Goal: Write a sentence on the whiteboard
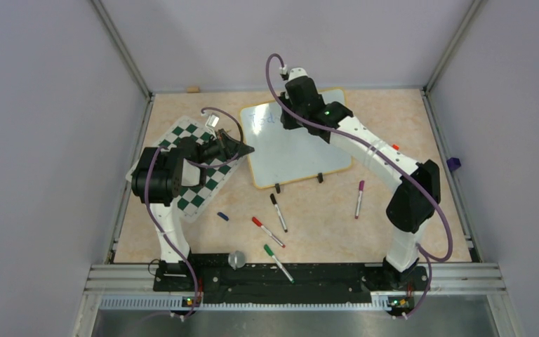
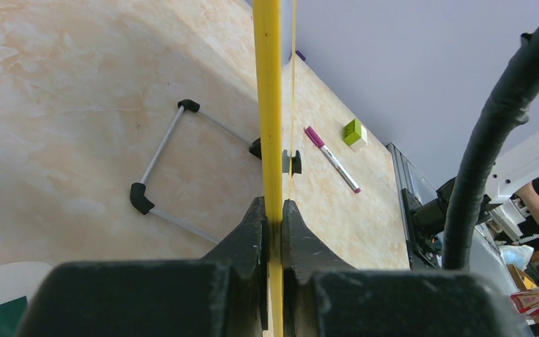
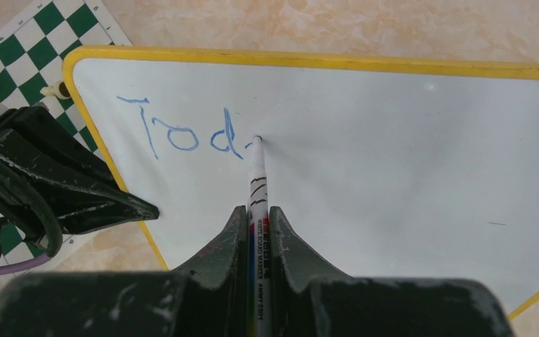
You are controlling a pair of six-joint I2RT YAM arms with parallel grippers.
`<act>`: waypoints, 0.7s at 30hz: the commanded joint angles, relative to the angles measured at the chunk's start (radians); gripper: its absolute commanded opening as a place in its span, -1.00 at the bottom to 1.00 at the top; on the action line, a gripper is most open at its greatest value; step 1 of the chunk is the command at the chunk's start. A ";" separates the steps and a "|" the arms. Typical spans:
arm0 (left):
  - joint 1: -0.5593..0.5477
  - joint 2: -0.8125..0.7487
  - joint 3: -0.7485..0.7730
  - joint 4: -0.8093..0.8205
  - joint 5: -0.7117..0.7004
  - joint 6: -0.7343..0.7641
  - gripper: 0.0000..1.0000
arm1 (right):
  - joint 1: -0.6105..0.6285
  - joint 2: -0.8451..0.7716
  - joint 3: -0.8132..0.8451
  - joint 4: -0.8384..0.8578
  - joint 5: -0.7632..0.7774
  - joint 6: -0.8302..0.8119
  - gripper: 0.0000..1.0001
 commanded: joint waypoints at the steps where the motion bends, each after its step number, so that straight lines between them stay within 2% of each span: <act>1: 0.005 -0.028 0.002 0.123 0.003 0.072 -1.00 | -0.008 0.015 0.069 0.008 0.018 0.005 -1.00; 11: 0.004 -0.027 0.004 0.123 0.003 0.070 -1.00 | -0.009 0.043 0.101 -0.010 -0.034 -0.005 -1.00; 21: 0.004 -0.027 0.005 0.123 0.002 0.070 -1.00 | -0.009 0.020 0.054 -0.009 -0.069 -0.004 -1.00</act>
